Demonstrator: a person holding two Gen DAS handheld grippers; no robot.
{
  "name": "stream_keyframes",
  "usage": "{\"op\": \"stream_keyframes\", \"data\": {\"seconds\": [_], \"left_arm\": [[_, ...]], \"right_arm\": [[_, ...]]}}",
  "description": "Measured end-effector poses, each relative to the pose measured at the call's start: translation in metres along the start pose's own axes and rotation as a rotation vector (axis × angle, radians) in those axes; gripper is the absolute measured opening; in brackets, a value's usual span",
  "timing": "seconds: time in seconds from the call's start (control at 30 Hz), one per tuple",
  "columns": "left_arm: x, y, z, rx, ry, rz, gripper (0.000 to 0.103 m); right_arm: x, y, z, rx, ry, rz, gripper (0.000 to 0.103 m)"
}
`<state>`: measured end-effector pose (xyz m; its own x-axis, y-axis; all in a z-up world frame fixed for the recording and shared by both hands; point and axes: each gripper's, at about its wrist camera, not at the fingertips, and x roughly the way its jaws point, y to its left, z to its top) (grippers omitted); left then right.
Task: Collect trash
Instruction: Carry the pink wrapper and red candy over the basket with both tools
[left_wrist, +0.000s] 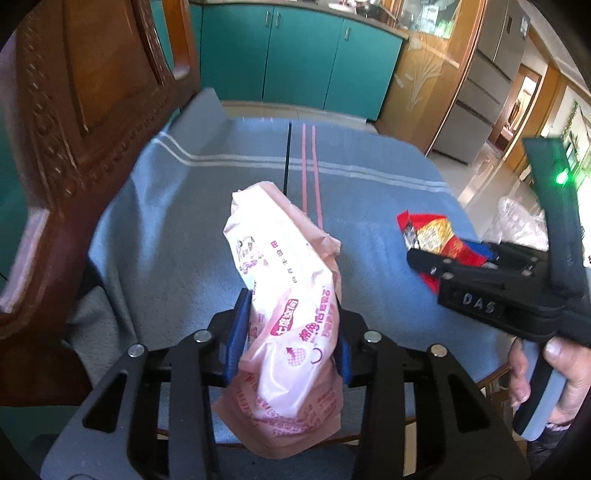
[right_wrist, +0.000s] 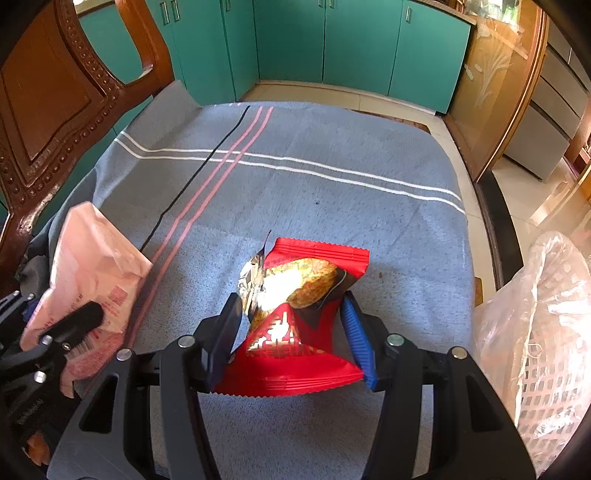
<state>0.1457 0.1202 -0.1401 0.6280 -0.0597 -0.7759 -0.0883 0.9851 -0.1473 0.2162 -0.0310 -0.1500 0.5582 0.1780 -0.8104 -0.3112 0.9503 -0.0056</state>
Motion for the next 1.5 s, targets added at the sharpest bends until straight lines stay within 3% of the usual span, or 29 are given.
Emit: {"op": "stream_keyframes", "data": {"seconds": [0.2,0.4,0.63,0.83,1.0,1.2,1.37,1.5], "left_arm": [[-0.037,0.004,0.006,-0.031,-0.086,-0.008,0.041],[-0.07,-0.006,0.011,-0.012,-0.163,0.046,0.041],[-0.091,-0.036,0.01,0.029,-0.198,0.079,0.041],[-0.098,-0.088,0.013,0.13,-0.221,0.022,0.041],[-0.092,-0.154,0.013,0.253,-0.224,-0.077,0.041],[-0.072,-0.232,0.012,0.362,-0.167,-0.195,0.041],[-0.049,-0.293,0.006,0.44,-0.126,-0.262,0.041],[-0.03,-0.325,0.002,0.484,-0.101,-0.266,0.041]], "right_arm": [[-0.025,0.0,0.0,0.006,-0.056,0.02,0.055],[-0.065,-0.007,-0.001,0.011,-0.152,0.047,0.055],[-0.106,-0.035,-0.011,0.055,-0.246,0.059,0.055],[-0.138,-0.09,-0.038,0.142,-0.31,0.001,0.055],[-0.163,-0.155,-0.069,0.267,-0.349,-0.086,0.055],[-0.197,-0.224,-0.113,0.399,-0.383,-0.199,0.055],[-0.215,-0.256,-0.141,0.466,-0.397,-0.249,0.055],[-0.214,-0.266,-0.154,0.479,-0.38,-0.271,0.055]]}}
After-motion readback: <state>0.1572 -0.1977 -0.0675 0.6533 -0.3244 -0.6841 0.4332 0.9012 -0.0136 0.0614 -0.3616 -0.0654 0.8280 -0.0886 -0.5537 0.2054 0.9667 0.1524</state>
